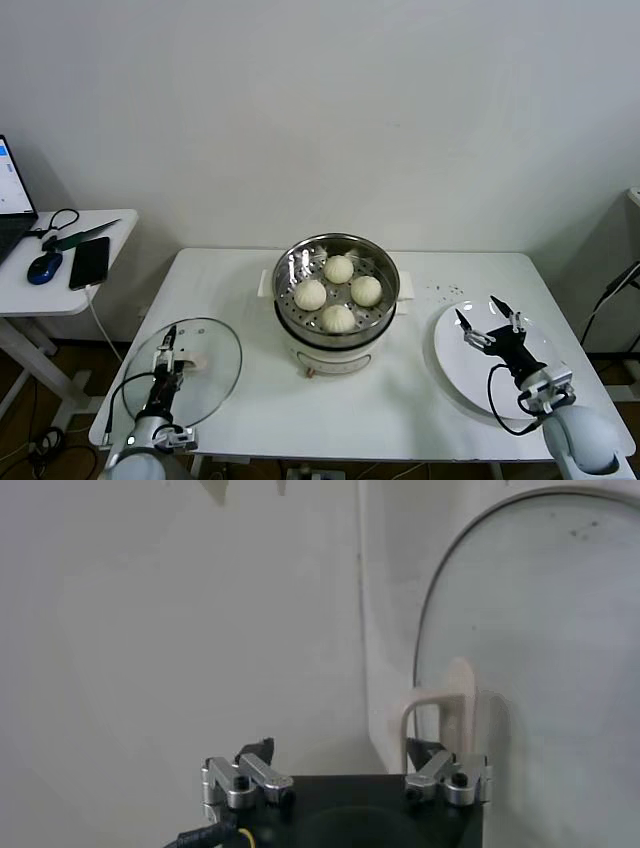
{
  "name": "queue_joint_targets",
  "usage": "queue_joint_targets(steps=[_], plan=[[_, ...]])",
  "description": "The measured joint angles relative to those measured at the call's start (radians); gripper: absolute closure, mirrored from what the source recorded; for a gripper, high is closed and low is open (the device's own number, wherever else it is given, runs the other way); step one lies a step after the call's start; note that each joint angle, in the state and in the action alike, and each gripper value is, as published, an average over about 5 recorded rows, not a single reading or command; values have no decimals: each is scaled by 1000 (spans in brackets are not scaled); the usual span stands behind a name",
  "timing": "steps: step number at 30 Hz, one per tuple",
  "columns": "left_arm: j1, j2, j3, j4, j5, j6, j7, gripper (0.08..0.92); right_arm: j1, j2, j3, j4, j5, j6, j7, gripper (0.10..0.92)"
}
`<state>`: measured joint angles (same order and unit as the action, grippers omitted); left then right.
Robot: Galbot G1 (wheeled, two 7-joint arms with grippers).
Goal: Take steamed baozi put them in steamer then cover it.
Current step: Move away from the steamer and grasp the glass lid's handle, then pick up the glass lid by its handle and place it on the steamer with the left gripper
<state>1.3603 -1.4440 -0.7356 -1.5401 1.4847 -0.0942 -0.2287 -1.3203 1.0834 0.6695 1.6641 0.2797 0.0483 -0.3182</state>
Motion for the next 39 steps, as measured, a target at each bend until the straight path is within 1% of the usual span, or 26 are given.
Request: queue_joint_targets(steps=[2,5,12,21,25,27,32,36,39], plan=[[-10,2,1,12,-2,-3,-2,199,0,5,0,-2,-6,2,-2,203],[-22,6,0,31,-4,-9,-4,268,0,12,1,-5,-16,6,-5,203],[-29,9,-3,60,-9,-20,-7,476,3,23,0,-7,-36,10,-8,203],[-27,14,-5,66,-31,-28,-17,736,11,38,-5,-15,-58,18,-10,203],[-22,18,-2,58,-46,-31,-26,831,14,44,-6,-19,-65,21,-12,203],[-18,20,0,51,-54,-31,-30,849,14,45,-6,-21,-67,22,-13,203],[-1,31,8,13,-83,-22,-33,850,11,45,-5,-25,-73,27,-16,203],[23,42,16,-44,-111,-2,-23,850,9,45,-2,-29,-77,30,-18,203],[48,54,26,-102,-131,35,-9,850,11,45,1,-33,-81,31,-18,203]])
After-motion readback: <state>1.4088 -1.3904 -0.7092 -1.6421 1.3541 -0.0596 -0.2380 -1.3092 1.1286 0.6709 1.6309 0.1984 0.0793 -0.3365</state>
